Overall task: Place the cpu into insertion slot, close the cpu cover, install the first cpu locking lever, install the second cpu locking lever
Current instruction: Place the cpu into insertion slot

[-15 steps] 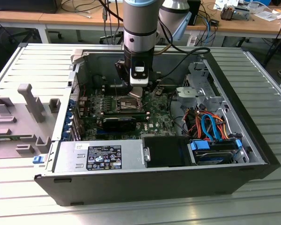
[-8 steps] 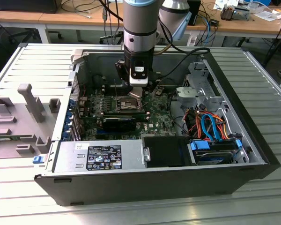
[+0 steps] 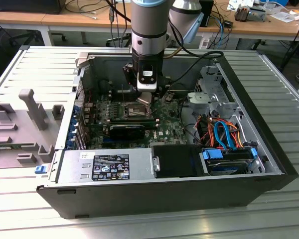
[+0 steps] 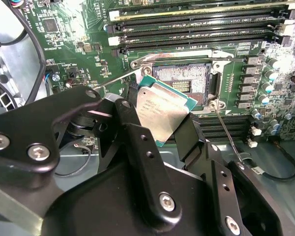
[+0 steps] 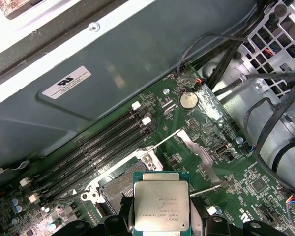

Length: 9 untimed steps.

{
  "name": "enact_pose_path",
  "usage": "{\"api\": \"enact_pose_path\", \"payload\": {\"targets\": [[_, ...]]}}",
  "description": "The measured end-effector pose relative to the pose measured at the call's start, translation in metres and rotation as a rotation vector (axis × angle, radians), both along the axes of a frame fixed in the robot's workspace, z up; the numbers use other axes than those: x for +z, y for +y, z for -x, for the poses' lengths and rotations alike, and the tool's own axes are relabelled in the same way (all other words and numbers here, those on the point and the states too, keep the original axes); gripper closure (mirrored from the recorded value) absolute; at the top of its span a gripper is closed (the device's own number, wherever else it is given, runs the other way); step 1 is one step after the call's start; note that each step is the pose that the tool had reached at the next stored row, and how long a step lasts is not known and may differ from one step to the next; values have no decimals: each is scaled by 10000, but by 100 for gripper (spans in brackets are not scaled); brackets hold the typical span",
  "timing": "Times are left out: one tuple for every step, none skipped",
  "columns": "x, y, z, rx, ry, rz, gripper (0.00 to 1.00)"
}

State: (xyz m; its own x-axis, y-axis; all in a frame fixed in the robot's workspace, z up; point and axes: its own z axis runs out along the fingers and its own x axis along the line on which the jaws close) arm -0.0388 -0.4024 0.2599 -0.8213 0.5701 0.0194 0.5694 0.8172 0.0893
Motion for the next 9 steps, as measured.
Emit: {"api": "enact_pose_path", "payload": {"targets": [[0, 0, 0, -14, 0, 0, 46], [0, 0, 0, -33, -1, 0, 46], [0, 0, 0, -50, 0, 1, 46], [0, 0, 0, -84, -1, 0, 46], [0, 0, 0, -104, 0, 0, 46], [0, 0, 0, -131, 0, 0, 46], [0, 0, 0, -147, 0, 1, 46], [0, 0, 0, -162, 0, 0, 46], [0, 0, 0, -179, -1, 1, 46]]}}
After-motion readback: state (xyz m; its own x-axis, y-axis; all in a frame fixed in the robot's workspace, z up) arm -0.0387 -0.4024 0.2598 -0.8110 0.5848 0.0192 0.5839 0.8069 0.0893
